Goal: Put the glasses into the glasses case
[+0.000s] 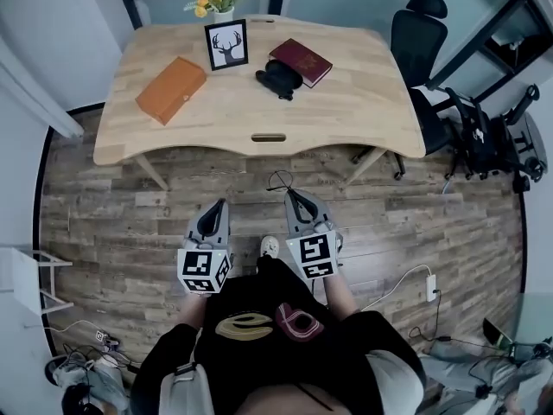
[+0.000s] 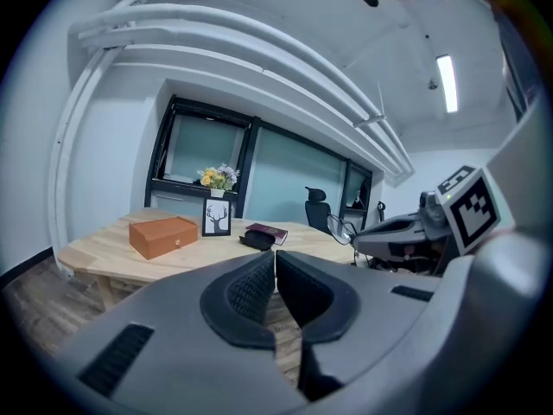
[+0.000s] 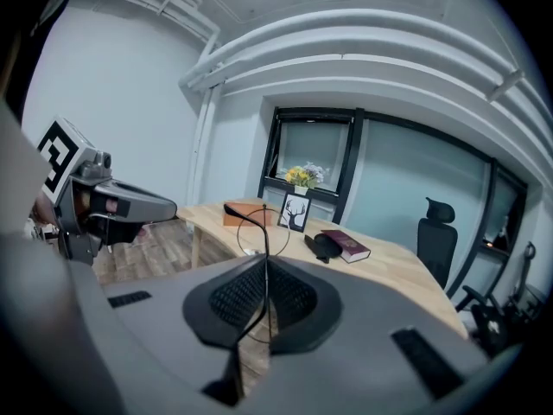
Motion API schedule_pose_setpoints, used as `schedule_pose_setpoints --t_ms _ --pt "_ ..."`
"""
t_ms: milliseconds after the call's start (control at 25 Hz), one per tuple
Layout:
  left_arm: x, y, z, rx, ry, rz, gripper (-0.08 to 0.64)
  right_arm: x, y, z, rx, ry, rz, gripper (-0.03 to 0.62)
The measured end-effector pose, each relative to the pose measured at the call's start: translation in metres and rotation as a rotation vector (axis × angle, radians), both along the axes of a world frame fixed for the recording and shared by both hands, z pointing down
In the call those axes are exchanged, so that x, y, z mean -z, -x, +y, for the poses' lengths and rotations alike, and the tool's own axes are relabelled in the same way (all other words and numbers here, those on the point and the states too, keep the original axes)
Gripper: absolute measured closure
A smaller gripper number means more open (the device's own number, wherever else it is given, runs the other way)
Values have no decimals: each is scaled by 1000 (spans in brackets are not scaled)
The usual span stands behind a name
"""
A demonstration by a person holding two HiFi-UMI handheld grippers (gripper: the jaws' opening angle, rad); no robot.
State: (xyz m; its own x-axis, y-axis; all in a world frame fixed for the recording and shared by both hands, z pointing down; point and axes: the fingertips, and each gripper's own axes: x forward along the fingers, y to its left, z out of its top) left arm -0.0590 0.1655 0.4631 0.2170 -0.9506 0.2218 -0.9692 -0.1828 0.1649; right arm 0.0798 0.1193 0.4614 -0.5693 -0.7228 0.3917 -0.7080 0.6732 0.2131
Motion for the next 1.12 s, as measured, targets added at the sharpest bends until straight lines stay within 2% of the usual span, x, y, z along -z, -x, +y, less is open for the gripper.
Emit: schedule_pose_setpoints --t_ms 400,760,1120 --pt "-4 -40 -60 47 12 6 540 -4 -37 -63 50 13 -17 575" --pt "-14 -61 -92 85 35 14 540 -12 -59 -94 83 26 -15 575" --pt "-16 -83 -108 39 53 4 540 -17 -77 -103 55 69 -48 575"
